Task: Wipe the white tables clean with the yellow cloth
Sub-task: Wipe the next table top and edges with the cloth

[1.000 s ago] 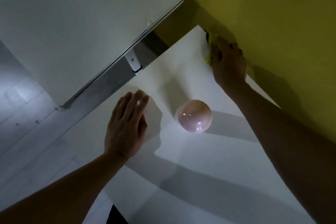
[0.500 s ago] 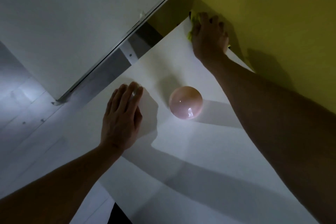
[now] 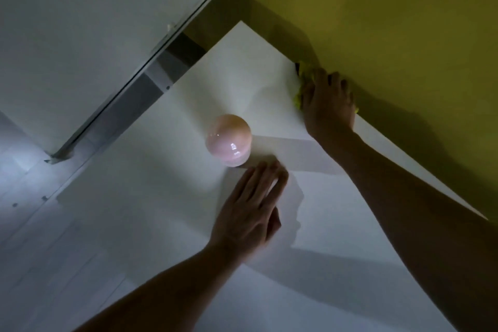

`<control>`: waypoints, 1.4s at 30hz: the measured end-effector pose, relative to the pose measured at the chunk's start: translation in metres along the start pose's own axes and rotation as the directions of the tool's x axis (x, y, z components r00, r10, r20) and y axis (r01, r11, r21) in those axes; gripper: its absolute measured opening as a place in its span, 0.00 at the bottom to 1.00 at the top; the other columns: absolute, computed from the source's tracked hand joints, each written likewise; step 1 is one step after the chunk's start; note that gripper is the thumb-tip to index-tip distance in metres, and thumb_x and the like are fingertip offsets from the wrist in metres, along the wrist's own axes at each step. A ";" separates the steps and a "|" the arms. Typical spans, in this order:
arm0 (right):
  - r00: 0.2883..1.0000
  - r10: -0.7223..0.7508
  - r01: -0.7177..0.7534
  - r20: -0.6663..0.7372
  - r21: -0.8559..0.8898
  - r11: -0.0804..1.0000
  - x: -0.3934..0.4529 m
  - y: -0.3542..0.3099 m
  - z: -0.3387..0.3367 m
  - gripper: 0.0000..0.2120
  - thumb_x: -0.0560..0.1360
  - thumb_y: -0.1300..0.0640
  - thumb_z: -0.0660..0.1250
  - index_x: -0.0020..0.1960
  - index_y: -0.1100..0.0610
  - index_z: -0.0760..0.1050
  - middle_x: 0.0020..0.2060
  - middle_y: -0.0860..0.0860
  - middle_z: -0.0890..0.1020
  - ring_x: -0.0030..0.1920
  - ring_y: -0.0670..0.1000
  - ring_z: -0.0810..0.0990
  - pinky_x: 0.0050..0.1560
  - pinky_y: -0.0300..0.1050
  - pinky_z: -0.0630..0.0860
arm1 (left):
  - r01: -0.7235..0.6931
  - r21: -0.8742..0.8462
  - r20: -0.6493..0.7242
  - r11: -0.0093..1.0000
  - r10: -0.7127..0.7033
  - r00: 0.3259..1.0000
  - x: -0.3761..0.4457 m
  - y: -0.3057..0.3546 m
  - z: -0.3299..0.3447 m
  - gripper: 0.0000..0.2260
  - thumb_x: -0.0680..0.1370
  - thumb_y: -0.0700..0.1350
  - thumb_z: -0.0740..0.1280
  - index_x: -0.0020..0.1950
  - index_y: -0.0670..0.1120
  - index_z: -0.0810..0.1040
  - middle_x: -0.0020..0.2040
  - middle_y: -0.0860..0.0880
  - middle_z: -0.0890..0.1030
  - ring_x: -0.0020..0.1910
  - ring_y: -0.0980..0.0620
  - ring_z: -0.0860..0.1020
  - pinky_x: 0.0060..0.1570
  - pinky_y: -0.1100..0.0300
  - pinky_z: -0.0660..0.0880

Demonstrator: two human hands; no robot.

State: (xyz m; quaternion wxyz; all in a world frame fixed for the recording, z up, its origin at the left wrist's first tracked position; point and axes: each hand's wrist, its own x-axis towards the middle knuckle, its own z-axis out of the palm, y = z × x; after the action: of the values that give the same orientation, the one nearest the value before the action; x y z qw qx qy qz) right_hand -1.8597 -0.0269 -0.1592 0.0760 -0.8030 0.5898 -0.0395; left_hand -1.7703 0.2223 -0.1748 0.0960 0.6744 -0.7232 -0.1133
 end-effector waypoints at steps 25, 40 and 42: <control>0.985 0.174 -0.174 -0.001 0.069 0.982 -0.071 0.086 -0.016 0.19 0.80 0.51 0.57 0.68 0.58 0.67 0.60 0.61 0.74 0.60 0.63 0.74 0.59 0.59 0.71 | -0.021 0.039 0.010 0.999 0.021 1.000 0.004 0.005 0.002 0.29 0.81 0.45 0.58 0.83 0.43 0.62 0.83 0.43 0.62 0.82 0.42 0.59 0.79 0.44 0.60; 0.991 0.130 -0.131 0.029 0.042 0.990 0.003 -0.035 -0.004 0.22 0.81 0.50 0.59 0.72 0.57 0.65 0.65 0.58 0.72 0.66 0.62 0.70 0.66 0.60 0.67 | -0.021 0.071 -0.017 0.997 0.022 1.000 0.003 0.002 0.005 0.30 0.81 0.47 0.57 0.84 0.44 0.59 0.83 0.42 0.60 0.83 0.43 0.57 0.82 0.48 0.52; 0.991 0.128 -0.129 0.032 0.032 0.991 -0.001 -0.027 -0.004 0.21 0.81 0.51 0.59 0.72 0.57 0.65 0.66 0.58 0.72 0.66 0.62 0.70 0.66 0.60 0.68 | -0.026 0.066 -0.023 0.997 0.027 0.999 0.003 0.002 0.005 0.30 0.81 0.47 0.57 0.84 0.44 0.59 0.83 0.42 0.61 0.83 0.43 0.57 0.82 0.48 0.52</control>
State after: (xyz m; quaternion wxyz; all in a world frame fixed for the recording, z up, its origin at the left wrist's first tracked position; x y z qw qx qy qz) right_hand -1.8350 -0.0182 -0.1503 0.1007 -0.7625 0.6383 -0.0325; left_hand -1.7741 0.2200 -0.1786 0.0838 0.6689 -0.7343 -0.0800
